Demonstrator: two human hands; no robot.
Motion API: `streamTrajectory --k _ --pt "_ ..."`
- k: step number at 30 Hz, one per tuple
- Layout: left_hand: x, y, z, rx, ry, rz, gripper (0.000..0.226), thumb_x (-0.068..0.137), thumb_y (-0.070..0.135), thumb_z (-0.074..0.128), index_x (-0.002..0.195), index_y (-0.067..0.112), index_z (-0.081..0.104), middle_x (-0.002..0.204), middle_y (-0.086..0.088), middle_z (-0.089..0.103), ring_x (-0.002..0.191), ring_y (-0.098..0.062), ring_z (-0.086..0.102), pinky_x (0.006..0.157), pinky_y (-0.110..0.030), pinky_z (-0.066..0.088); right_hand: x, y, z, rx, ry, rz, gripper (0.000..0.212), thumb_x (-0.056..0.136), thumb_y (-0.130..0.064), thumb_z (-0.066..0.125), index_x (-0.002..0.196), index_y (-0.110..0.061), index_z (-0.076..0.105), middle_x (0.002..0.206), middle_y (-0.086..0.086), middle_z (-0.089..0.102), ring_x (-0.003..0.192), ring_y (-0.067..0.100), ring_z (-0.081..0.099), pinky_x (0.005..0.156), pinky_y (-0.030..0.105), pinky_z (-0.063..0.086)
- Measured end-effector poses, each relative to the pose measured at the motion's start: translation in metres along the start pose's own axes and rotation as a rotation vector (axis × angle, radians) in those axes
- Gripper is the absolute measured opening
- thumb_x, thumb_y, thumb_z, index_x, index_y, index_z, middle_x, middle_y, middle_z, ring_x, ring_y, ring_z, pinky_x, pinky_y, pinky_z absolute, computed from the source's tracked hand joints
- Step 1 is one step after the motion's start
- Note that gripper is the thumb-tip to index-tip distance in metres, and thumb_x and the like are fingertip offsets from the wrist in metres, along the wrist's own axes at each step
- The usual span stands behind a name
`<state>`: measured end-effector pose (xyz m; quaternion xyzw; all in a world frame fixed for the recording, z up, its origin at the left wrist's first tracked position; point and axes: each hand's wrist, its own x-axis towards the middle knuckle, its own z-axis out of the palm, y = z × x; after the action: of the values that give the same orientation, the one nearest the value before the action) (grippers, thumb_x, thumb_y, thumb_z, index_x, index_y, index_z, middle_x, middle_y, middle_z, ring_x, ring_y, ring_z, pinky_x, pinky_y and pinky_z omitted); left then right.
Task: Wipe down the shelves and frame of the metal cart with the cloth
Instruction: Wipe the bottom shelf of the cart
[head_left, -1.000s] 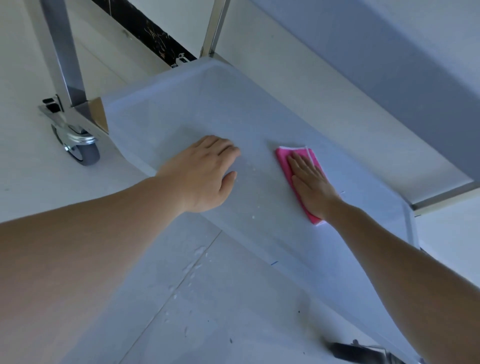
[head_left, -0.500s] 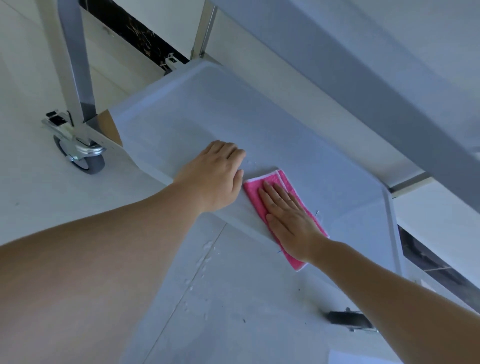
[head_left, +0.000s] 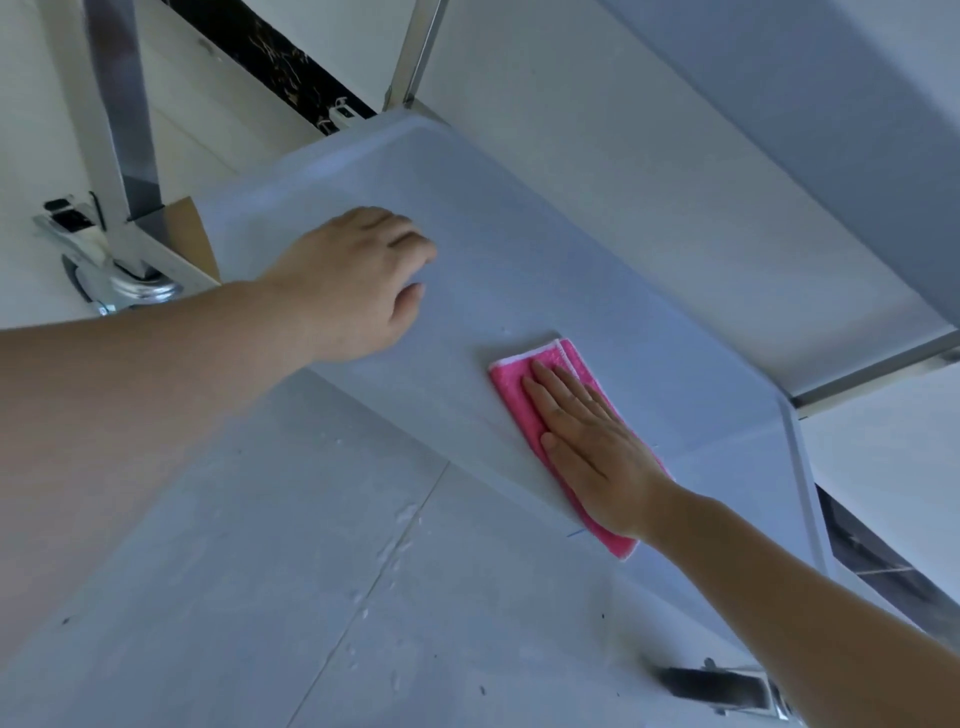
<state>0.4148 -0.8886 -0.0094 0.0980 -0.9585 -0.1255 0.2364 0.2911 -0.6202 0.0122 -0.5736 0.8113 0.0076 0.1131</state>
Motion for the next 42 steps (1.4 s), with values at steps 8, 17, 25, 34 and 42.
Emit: streamTrajectory --k 8,17,25,34,42 --pt "-0.004 -0.001 -0.001 -0.034 0.027 -0.066 0.038 0.088 0.026 0.045 0.119 0.006 0.052 0.123 -0.013 0.056 0.116 -0.032 0.047 0.099 -0.042 0.038 0.053 0.046 -0.01 -0.025 0.084 -0.012 0.049 0.097 -0.031 0.026 0.142 -0.027 0.008 0.153 -0.008 0.007 0.143 0.008 0.0 0.114 0.019 -0.005" --pt "-0.004 -0.003 -0.003 -0.072 0.067 -0.109 0.038 0.085 0.025 0.045 0.117 0.006 0.053 0.12 -0.012 0.058 0.115 -0.033 0.049 0.099 -0.039 0.037 0.133 0.124 -0.026 -0.027 0.129 0.373 0.048 0.102 -0.027 0.025 0.148 -0.021 0.016 0.158 -0.002 0.007 0.144 0.013 -0.001 0.114 0.024 -0.004" --pt "-0.003 -0.001 -0.005 -0.103 0.067 -0.145 0.033 0.086 0.018 0.049 0.116 0.005 0.054 0.119 -0.012 0.058 0.113 -0.031 0.049 0.098 -0.036 0.035 0.173 0.161 -0.034 -0.117 0.069 0.511 0.05 0.1 -0.019 0.018 0.148 -0.007 0.009 0.158 0.008 0.003 0.145 0.023 -0.001 0.118 0.04 0.001" --pt "-0.002 -0.001 -0.005 -0.119 0.063 -0.167 0.03 0.085 0.015 0.047 0.112 0.005 0.055 0.114 -0.011 0.06 0.109 -0.031 0.051 0.098 -0.037 0.039 0.179 0.146 -0.029 -0.144 0.079 0.453 0.049 0.101 -0.02 0.019 0.149 -0.009 0.011 0.158 0.007 0.002 0.145 0.023 -0.003 0.116 0.034 -0.008" --pt "-0.003 -0.002 -0.006 -0.143 0.084 -0.173 0.03 0.088 0.014 0.044 0.115 0.005 0.054 0.116 -0.01 0.058 0.112 -0.029 0.049 0.099 -0.035 0.035 0.149 0.06 -0.018 -0.097 0.09 0.178 0.049 0.102 -0.028 0.022 0.148 -0.019 0.009 0.157 -0.001 0.001 0.144 0.011 -0.005 0.112 0.021 -0.01"
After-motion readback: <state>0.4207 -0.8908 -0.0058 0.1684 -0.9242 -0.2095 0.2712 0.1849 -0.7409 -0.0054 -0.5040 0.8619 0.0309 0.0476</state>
